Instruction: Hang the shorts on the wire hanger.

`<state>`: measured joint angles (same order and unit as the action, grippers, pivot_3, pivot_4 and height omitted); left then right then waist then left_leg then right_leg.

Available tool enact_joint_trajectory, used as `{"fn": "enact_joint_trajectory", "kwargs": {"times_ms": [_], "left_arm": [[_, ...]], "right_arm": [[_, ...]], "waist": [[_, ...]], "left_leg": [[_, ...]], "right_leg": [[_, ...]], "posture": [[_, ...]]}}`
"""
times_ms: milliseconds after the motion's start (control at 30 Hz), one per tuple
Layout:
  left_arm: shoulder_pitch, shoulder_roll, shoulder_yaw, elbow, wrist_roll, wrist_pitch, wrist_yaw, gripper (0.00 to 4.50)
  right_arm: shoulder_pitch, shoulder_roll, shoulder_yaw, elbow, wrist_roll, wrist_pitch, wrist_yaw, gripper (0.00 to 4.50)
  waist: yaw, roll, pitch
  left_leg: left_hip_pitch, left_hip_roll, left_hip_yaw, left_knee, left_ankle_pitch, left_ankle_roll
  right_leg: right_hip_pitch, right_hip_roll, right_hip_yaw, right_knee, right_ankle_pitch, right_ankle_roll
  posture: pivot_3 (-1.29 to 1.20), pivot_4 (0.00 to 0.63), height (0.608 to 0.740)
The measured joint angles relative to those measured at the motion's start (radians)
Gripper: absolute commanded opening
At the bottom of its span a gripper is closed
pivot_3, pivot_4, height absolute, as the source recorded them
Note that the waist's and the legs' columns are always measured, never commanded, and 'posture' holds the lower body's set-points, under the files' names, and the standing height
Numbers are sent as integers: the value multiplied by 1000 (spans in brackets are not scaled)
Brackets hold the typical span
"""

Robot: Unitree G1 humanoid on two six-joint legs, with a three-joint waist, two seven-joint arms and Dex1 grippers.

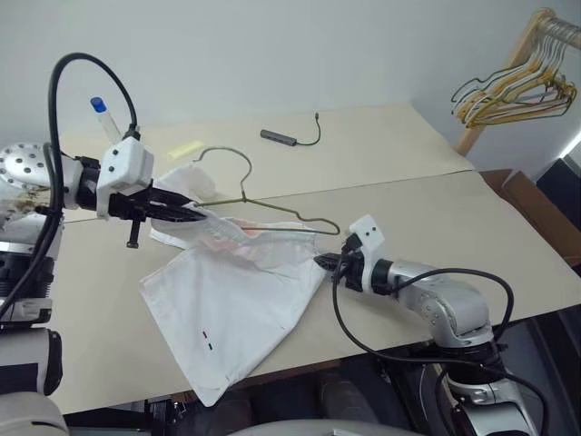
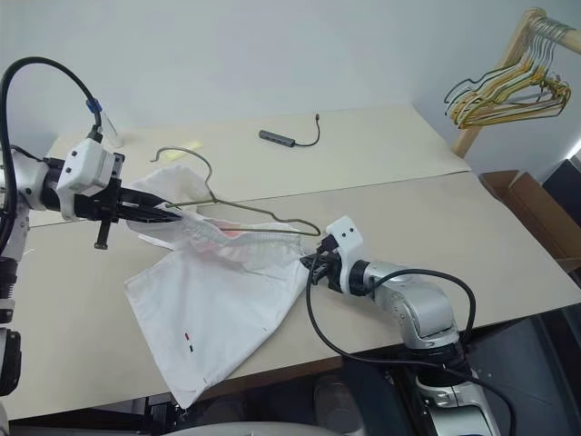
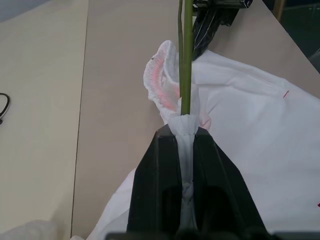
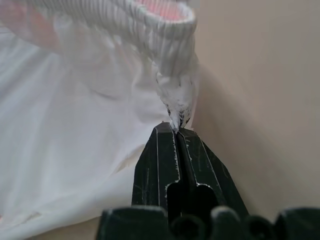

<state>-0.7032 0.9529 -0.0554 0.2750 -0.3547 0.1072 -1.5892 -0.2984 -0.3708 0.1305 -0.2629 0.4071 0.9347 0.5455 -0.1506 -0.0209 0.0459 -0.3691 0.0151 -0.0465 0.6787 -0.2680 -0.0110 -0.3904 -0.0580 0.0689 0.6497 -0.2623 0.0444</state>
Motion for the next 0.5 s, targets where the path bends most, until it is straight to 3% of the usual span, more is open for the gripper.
{"fn": "enact_joint_trajectory", "kwargs": {"times_ms": [500], "left_arm": [[0,2,0,34,23,-19,-4,2]], "right_arm": [[0,-105,-63,9,-31,-37,-5,53]], "waist": [[-2,0,0]], "left_leg": [[0,0,0,0,0,0]], "right_leg": [[0,0,0,0,0,0]], "posture": [[-146,0,740]]}}
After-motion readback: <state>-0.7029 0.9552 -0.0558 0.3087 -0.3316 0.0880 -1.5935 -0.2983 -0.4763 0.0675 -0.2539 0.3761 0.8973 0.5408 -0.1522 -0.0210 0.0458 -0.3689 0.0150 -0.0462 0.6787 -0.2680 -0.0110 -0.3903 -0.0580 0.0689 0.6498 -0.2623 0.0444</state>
